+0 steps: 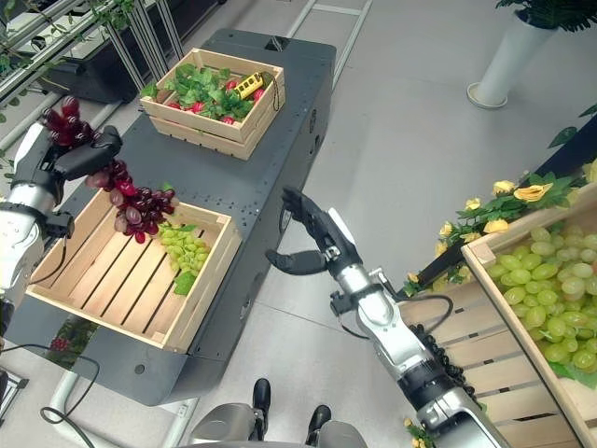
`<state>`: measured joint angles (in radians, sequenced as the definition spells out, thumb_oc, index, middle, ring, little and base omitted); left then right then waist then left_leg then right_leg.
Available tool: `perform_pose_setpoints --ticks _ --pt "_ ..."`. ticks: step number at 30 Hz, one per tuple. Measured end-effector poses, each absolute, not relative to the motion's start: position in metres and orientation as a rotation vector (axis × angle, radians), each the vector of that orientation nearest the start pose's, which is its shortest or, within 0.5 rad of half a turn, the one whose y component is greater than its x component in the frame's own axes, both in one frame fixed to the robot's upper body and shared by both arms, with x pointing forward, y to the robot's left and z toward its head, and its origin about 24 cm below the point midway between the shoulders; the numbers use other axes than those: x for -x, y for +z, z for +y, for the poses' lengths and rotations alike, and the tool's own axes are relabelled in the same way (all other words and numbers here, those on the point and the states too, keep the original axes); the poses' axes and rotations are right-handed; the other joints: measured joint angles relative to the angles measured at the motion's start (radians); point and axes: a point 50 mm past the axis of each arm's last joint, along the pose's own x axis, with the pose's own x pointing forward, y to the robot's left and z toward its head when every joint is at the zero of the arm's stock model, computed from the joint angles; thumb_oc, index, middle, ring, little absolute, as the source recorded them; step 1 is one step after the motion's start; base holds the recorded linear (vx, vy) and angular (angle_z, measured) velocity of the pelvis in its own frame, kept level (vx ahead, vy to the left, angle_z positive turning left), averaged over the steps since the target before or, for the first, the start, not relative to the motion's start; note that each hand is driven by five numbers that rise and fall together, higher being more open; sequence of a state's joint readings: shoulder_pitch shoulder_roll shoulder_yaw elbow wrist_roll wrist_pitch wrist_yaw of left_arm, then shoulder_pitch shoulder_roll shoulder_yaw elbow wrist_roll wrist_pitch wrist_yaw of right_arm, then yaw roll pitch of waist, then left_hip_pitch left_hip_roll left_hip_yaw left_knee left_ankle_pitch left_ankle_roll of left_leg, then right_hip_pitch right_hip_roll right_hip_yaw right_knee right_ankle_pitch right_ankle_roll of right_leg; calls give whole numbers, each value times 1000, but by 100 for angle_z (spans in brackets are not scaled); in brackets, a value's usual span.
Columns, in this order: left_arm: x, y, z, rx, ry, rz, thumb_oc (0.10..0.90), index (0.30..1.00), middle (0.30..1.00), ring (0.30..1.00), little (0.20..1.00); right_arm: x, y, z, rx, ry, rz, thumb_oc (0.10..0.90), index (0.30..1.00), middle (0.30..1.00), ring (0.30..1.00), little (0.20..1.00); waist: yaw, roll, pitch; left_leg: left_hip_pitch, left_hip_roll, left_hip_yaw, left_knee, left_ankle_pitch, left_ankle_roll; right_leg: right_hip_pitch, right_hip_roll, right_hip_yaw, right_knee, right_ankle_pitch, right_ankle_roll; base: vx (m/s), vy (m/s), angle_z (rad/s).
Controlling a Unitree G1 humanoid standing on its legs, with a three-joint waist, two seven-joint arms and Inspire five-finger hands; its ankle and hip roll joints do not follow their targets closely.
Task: Pick up the fruits from the basket on one side to the basket on the other side
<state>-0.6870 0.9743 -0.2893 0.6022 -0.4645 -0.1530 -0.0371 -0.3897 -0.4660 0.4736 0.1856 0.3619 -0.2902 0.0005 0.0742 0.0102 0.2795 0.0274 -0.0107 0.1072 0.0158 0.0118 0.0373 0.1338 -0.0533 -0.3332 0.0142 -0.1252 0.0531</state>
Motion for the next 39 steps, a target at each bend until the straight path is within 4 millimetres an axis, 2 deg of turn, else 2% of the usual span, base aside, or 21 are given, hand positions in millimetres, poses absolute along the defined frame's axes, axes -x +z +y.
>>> perform_pose_setpoints --ticks 2,6,9,16,17,20,25,30,39 --pt "-348 218 308 -560 65 -213 400 300 300 300 300 -307 114 -115 171 479 -324 800 900 900 900 900 -1 1 -2 0 -2 2 -14 10 3 2 1 4 -24 15 2 -66 -88 -7" --pt "-360 258 283 -610 -13 -313 400 300 300 300 300 -321 142 -97 147 532 -340 800 900 900 900 900 -3 1 -2 5 -7 3 -50 29 9 4 4 27 -77 59 7 -52 -66 -16" --pt "-364 279 265 -643 -58 -366 400 300 300 300 300 -325 152 -90 129 563 -332 800 900 900 900 900 -8 2 -2 24 -13 4 -68 34 14 17 1 33 -92 68 14 -26 -50 -8" --pt "-370 307 228 -667 -157 -444 400 300 300 300 300 -335 177 -76 120 611 -317 800 900 900 900 900 -28 3 -3 55 -17 8 -87 35 14 37 -1 51 -102 73 17 -10 -42 -7" --pt "-370 308 226 -669 -163 -448 400 300 300 300 300 -335 178 -74 125 618 -315 800 900 900 900 900 -29 4 -3 57 -17 8 -88 35 14 38 -1 52 -102 73 18 -23 -37 -9" --pt "-375 311 200 -664 -228 -476 400 300 300 300 300 -339 176 -72 98 625 -266 800 900 900 900 900 -43 5 -4 71 -17 8 -93 35 14 48 -2 55 -102 73 18 -16 -24 -3" --pt "-379 309 171 -650 -306 -489 400 300 300 300 300 -346 175 -68 66 613 -214 800 900 900 900 900 -59 5 -4 74 -17 10 -94 35 14 48 -2 58 -102 73 18 -7 -5 -2" --pt "-381 302 159 -657 -344 -469 400 300 300 300 300 -353 193 -67 56 577 -244 800 900 900 900 900 -68 5 -4 85 -16 12 -98 34 14 50 -2 78 -102 74 19 -16 1 -11" --pt "-382 313 148 -665 -395 -487 400 300 300 300 300 -366 213 -73 84 534 -249 800 900 900 900 900 -88 6 -5 89 -17 14 -100 35 14 52 -3 82 -102 75 20 0 0 0"
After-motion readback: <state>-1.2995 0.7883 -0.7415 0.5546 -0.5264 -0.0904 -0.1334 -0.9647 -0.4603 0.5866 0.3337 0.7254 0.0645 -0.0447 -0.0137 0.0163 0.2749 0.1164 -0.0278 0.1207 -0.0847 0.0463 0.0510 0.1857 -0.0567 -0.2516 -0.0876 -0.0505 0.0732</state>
